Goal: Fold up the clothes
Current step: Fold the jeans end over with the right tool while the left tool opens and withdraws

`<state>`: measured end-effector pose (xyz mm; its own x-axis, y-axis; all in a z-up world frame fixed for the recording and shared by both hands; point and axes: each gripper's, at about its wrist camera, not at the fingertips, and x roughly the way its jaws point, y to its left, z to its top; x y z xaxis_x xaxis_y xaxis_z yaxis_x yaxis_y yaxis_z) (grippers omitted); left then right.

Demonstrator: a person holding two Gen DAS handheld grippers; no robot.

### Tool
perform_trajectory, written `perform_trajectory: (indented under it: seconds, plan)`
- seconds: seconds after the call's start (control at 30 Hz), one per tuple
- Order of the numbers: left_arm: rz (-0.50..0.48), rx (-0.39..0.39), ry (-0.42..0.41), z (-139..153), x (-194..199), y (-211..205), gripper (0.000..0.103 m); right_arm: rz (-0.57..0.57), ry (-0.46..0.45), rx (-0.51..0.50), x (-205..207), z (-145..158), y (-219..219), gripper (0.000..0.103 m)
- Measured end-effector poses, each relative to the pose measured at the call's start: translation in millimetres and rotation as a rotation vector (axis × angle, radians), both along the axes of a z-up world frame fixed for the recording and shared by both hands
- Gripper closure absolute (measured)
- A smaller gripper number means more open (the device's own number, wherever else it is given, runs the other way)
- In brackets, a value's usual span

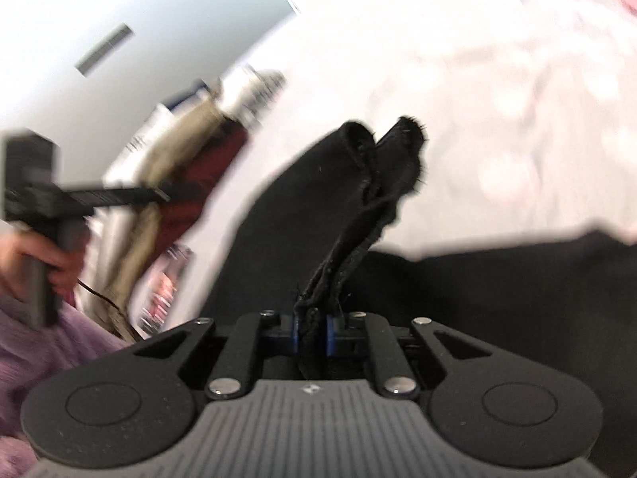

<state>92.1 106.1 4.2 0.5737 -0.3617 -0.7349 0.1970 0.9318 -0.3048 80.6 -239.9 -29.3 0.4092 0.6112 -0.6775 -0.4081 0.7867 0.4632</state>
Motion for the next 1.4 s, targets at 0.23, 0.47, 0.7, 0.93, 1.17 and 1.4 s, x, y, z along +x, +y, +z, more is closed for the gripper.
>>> perform_trajectory:
  seconds: [0.23,0.47,0.7,0.93,1.17,1.4]
  plan:
    - [0.039,-0.060,0.018,1.1,7.2,12.1,0.064,0.008,-0.244,-0.133,1.7,135.0,26.0,0.091]
    - [-0.058,-0.061,0.013,1.1,11.2,-15.4,0.064,-0.095,-0.330,-0.280,-15.3,211.3,-13.8,0.091]
    - [-0.169,-0.017,0.045,-13.8,19.0,-56.5,0.064,-0.302,-0.297,-0.346,-31.2,213.2,-124.6,0.091]
    - [-0.261,0.034,0.068,-32.6,20.0,-92.8,0.064,-0.492,-0.156,-0.341,-30.5,142.6,-237.6,0.091]
    - [-0.346,0.022,0.080,-45.1,3.8,-128.5,0.063,-0.653,-0.038,-0.315,-14.3,58.8,-322.4,0.091]
    - [-0.335,-0.035,0.101,-58.8,-2.6,-155.3,0.057,-0.718,0.084,-0.322,-2.1,-22.0,-374.5,0.091]
